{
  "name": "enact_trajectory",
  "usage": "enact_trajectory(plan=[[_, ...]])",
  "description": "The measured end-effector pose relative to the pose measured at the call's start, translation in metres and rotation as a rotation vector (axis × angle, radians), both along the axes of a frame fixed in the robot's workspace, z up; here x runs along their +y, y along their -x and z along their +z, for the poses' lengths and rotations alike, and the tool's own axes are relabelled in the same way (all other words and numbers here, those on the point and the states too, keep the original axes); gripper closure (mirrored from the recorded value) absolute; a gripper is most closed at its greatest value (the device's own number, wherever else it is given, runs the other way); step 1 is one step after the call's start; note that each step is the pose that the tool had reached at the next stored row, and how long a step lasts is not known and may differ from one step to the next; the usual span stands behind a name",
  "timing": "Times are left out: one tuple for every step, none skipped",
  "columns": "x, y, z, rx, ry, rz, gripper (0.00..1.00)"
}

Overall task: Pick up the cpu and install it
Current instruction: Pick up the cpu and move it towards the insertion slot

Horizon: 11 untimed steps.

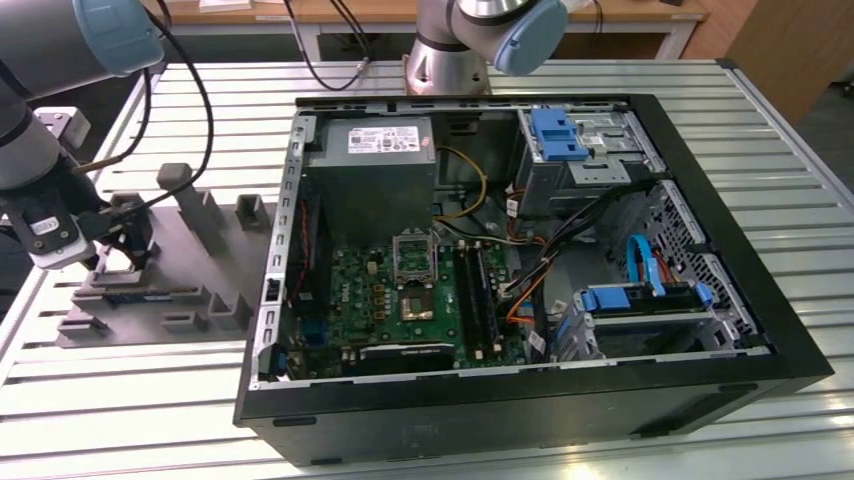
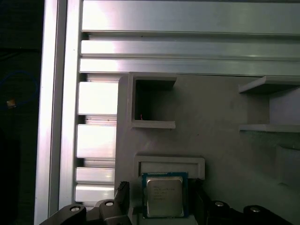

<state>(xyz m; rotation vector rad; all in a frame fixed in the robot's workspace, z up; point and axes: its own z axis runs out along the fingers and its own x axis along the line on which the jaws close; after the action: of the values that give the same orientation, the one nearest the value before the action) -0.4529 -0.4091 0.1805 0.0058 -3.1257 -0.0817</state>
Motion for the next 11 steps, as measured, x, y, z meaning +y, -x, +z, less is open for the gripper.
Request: enact_trajectory(plan=[[0.0000,0.0000,0.0000,0.0000,0.0000,0.000,0.38],[0.0000,0.0000,0.0000,0.0000,0.0000,0.000,0.38],[0.0000,0.0000,0.0001,0.0001,0.0001,0.000,0.45],[0.0000,0.0000,0.0002,0.0001,0.0001,0.000,0.45],[0.0000,0.0000,0.0003,0.0001,0.0001,0.000,0.45],[0.0000,0.0000,0.0005,0.0001,0.0001,0.000,0.45],[0.0000,0.0000,0.0007,0.0001,0.0000,0.000,0.45],[0.0000,0.0000,0.0008,0.0000,0.0000,0.000,0.45],[0.0000,0.0000,0.0009,-0.0001,0.0000,0.000,0.45],[0.0000,0.0000,0.0010,-0.0001,0.0000,0.000,0.45],[0.0000,0.0000,0.0013,0.0001,0.0001,0.000,0.45]])
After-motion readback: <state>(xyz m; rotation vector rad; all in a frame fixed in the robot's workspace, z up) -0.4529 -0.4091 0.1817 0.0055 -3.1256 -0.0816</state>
